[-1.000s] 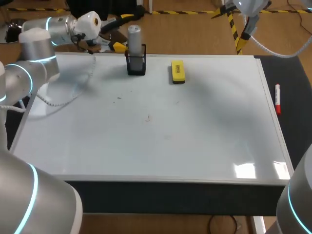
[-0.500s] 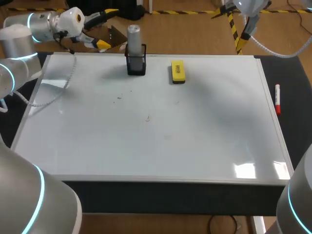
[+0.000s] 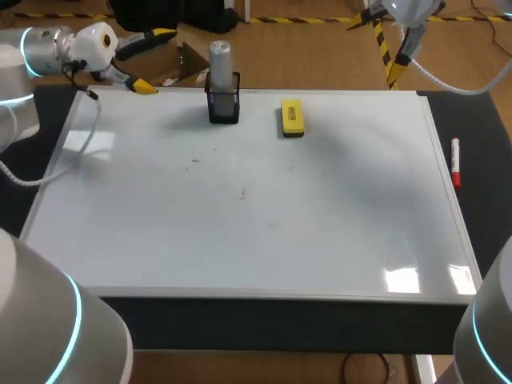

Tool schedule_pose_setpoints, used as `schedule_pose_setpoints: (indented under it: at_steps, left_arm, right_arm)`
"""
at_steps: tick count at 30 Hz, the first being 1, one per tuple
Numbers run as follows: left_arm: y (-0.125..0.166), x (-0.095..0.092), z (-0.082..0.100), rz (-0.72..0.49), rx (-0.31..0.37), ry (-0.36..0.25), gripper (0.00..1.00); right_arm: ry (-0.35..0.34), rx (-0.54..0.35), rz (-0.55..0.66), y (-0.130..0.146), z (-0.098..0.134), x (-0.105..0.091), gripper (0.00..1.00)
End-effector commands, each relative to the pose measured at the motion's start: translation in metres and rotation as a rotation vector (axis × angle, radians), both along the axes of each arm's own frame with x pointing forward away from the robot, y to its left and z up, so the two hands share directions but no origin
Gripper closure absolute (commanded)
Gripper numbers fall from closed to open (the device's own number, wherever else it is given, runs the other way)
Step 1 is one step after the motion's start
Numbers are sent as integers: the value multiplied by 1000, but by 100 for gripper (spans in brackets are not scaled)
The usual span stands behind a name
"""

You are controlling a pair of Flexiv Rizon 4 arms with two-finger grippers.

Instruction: Pick up the inspection probe, press it on each red-marked spot on the whiteboard one by one, put down the probe, pick up the eraser, and wipe off all the red marks.

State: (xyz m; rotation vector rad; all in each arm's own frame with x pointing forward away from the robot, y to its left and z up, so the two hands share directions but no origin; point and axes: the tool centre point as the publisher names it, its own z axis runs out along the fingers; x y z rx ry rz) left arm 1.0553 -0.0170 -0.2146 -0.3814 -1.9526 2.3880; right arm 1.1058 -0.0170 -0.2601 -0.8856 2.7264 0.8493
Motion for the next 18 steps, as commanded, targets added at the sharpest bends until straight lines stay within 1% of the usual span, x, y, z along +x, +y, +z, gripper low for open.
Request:
schedule_pose_setpoints:
  at_steps: [1, 5, 18]
  left_arm:
    - [5, -23, 1, 598, 111, 101, 0]
    - [7, -27, -4, 585, 89, 142, 0]
    - [7, -27, -4, 585, 89, 142, 0]
  right_arm:
    - [1, -6, 2, 0, 1, 0, 0]
    - [1, -6, 2, 0, 1, 0, 0]
    - [1, -6, 2, 0, 1, 0, 0]
